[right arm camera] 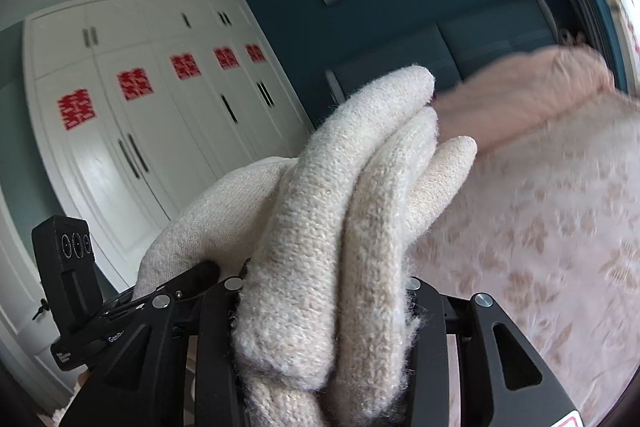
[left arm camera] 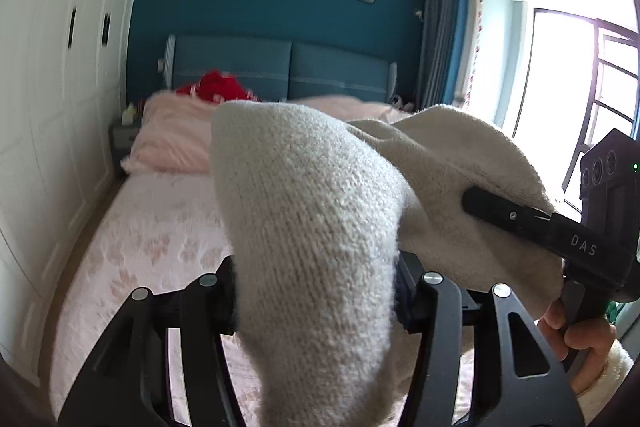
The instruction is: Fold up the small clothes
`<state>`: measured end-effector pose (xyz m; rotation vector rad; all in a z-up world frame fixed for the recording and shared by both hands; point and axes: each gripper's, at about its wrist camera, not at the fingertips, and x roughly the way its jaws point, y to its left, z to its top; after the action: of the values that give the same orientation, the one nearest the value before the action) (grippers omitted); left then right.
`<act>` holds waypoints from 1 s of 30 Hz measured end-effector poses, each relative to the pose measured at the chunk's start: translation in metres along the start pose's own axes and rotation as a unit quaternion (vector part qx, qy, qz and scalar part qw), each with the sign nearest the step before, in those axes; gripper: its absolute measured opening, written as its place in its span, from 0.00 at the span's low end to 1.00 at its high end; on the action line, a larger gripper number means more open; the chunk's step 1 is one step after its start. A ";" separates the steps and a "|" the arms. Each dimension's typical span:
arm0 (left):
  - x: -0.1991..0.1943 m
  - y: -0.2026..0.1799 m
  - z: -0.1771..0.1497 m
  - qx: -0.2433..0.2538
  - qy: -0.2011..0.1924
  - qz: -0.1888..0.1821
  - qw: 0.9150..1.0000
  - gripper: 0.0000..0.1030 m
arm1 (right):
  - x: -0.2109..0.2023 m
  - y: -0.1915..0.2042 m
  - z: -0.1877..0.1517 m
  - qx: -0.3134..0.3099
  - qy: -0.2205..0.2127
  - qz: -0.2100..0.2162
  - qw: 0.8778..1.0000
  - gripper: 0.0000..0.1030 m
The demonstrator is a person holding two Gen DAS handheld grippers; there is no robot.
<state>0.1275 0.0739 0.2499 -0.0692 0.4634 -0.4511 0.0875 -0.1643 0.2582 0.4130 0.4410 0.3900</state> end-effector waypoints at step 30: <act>0.070 0.078 -0.161 -0.116 0.143 0.071 0.980 0.77 | 0.109 -0.110 -0.159 0.015 0.203 -0.101 0.974 0.21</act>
<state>0.1432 0.1199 0.0641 -0.1976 0.7985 -0.2653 0.1318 -0.1619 0.0403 0.3133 0.8811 0.2683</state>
